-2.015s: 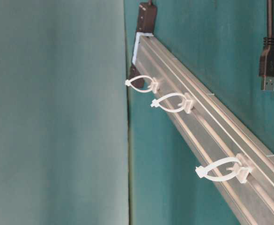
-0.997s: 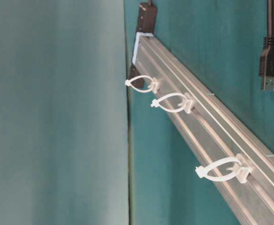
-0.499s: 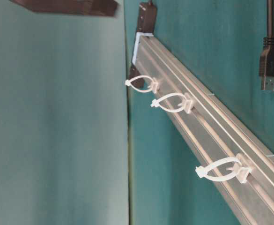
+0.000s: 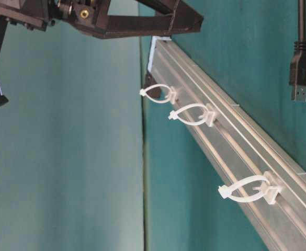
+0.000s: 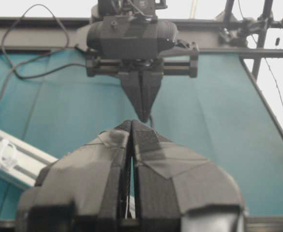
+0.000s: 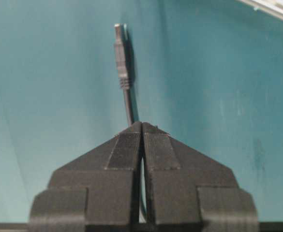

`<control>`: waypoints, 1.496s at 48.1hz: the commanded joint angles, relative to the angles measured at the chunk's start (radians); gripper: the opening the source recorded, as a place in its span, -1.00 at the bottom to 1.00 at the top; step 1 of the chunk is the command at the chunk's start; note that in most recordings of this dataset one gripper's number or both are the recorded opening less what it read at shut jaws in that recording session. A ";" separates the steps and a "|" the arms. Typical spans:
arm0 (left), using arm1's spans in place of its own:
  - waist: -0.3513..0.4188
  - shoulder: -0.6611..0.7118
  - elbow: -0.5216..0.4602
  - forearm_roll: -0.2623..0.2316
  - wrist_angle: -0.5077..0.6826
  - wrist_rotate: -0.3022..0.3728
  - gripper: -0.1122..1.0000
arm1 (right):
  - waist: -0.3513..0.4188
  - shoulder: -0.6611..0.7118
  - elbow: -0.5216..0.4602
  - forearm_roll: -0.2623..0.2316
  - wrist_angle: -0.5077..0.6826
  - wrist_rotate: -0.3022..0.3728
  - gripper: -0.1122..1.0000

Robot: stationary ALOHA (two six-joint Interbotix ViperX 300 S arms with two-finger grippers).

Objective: Pass the USB cable through three rings with both arms.
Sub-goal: 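Grasp the black USB cable just below the plug with the right gripper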

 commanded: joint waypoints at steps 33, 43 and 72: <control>0.018 0.029 -0.028 0.003 -0.005 0.003 -0.82 | 0.031 0.133 -0.006 -0.040 -0.031 0.012 0.66; 0.025 0.029 -0.026 0.005 -0.005 0.002 -0.82 | 0.069 0.193 -0.018 -0.040 -0.089 0.006 0.66; 0.048 0.029 -0.021 0.003 -0.005 0.002 -0.82 | 0.063 0.242 0.006 -0.052 -0.103 -0.012 0.62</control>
